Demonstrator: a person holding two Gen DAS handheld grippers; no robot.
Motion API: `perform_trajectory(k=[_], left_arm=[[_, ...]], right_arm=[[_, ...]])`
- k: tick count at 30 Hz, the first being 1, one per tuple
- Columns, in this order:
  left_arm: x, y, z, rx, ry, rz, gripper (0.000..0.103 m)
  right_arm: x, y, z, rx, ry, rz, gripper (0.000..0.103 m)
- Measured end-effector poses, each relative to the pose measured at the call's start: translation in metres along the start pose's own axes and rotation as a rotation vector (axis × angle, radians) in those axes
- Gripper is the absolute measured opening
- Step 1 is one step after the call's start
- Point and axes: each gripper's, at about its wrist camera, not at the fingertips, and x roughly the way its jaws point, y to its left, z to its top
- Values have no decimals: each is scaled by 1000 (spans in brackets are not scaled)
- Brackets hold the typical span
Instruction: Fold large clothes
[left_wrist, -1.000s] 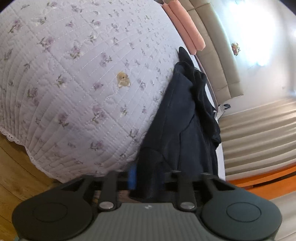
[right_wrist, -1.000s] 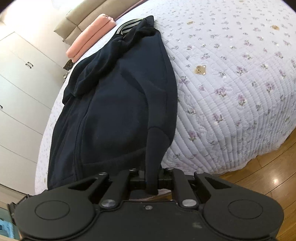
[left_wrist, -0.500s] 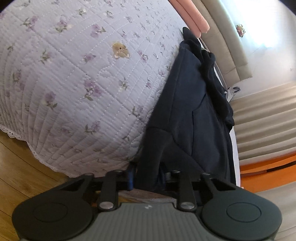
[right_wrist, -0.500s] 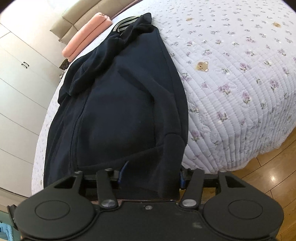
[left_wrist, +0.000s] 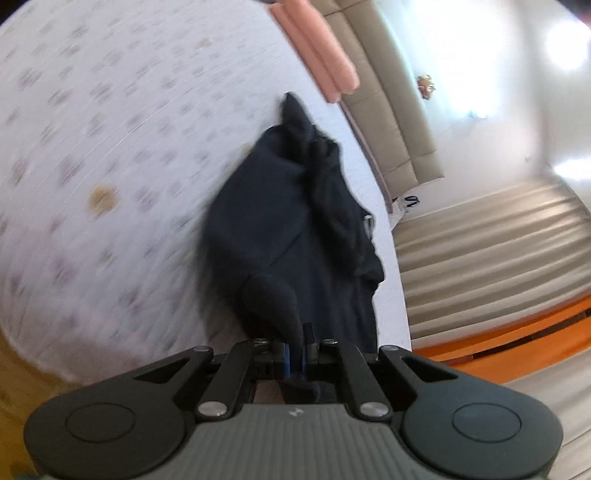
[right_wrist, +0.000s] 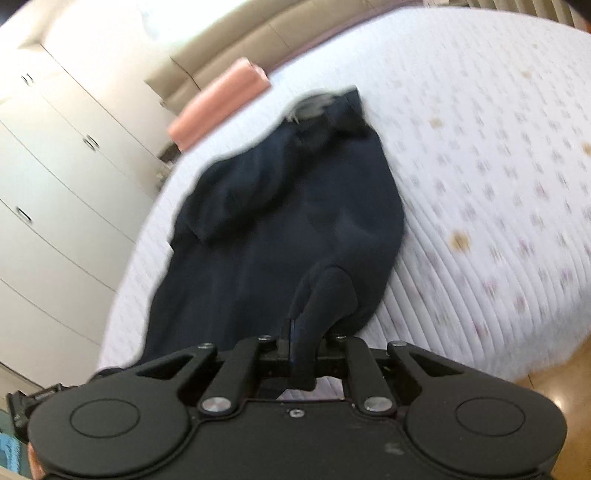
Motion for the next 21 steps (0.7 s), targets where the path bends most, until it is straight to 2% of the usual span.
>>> perform_trajectory(k=[4, 11, 15, 17, 19, 21], left_arm=[[17, -25, 31, 59, -18, -39, 6], [104, -40, 111, 159, -132, -76, 6], [159, -49, 163, 114, -201, -79, 6], [179, -64, 189, 122, -225, -51, 6], [197, -80, 216, 126, -221, -66, 6], [217, -105, 244, 163, -250, -56, 6]], right_arm=[[23, 5, 33, 0, -40, 43, 11], [117, -12, 117, -16, -102, 157, 11], [140, -22, 173, 70, -190, 163, 11], [149, -18, 209, 75, -218, 158, 11], [165, -7, 244, 63, -227, 148, 11], [180, 6, 277, 17, -239, 138, 11]])
